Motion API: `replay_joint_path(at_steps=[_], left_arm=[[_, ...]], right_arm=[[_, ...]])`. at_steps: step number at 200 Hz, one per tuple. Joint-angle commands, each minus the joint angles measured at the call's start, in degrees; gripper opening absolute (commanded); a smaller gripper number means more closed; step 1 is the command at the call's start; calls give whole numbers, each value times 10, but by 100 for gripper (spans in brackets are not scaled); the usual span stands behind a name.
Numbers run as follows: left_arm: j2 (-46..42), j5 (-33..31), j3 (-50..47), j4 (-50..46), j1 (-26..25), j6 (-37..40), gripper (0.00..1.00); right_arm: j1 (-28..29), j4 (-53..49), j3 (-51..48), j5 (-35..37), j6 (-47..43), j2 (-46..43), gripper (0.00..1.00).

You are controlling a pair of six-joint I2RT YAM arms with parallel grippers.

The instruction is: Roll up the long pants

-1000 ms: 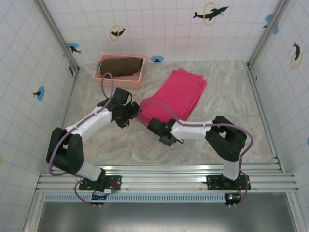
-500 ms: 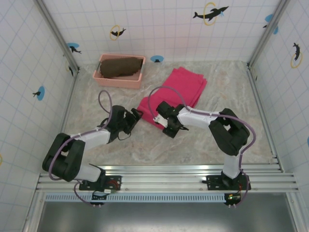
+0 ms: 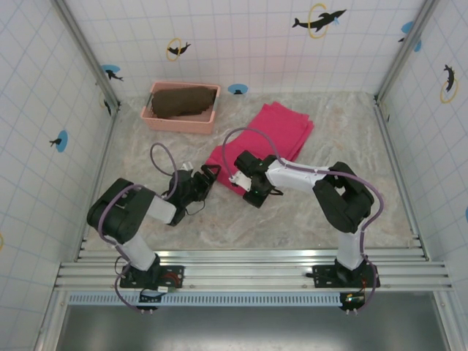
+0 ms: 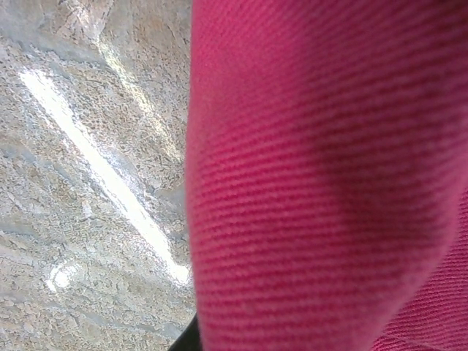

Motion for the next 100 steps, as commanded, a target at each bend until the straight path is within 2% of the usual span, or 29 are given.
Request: replay_joint_path(at_steps=[1,22,75,100], left_arm=[[76,-12,-11,122,-2,-12,97],[159,-20,-14,210,-1,-27,97],[209,-10,30,200,1,9,95],[246,1,61,195,1,11,90]], right_arm=[[10,-21,2,-24,-1,25,0],[13,-20,-1,-21,0,26,0],[20,-20,0,-12,3,18,0],[23,-20,1,-9,0,14,0]])
